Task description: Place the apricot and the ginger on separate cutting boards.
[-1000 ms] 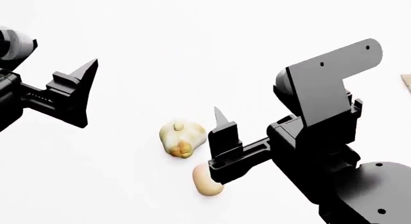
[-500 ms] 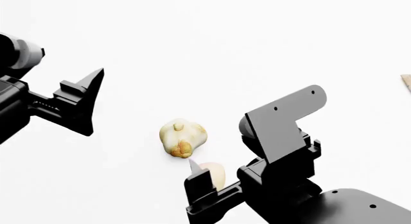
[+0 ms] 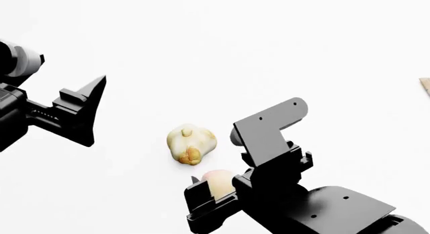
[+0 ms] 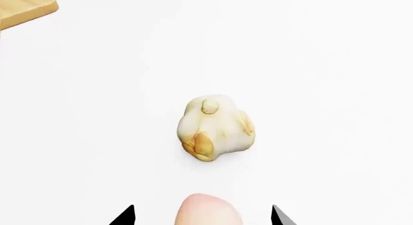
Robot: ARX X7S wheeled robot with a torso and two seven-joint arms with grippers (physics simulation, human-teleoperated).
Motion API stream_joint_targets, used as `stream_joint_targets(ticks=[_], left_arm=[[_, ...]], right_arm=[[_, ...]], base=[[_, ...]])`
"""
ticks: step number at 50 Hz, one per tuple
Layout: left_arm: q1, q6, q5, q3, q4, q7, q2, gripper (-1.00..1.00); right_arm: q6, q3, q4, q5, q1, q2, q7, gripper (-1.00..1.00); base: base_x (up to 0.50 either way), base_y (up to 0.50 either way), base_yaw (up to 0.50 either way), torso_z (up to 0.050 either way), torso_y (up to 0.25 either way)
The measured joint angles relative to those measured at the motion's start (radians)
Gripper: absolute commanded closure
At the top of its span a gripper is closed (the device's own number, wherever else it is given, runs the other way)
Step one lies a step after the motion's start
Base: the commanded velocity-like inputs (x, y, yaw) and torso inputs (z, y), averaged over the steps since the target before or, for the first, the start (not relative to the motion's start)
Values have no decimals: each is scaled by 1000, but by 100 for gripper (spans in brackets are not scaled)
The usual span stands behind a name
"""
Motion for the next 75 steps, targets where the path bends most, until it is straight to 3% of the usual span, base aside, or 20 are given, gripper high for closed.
stream_joint_targets(ticks=[43, 44, 59, 75], left_arm=[[39, 49, -14, 23, -24, -9, -17, -100], [40, 50, -14, 24, -24, -9, -17, -100], [30, 61, -17, 46, -44, -10, -13, -100], [-33, 173, 36, 189, -227, 61, 51, -100]], right_arm=[[-118, -125, 217, -75, 3, -42, -51, -100], [-120, -127, 220, -76, 3, -43, -52, 100], [-127, -90, 182, -56, 9, -34, -24, 100], [-22, 129, 9, 69, 55, 33, 83, 100]], base=[[0, 0, 0, 0, 0], [0, 0, 0, 0, 0], [0, 0, 0, 0, 0], [0, 0, 0, 0, 0]])
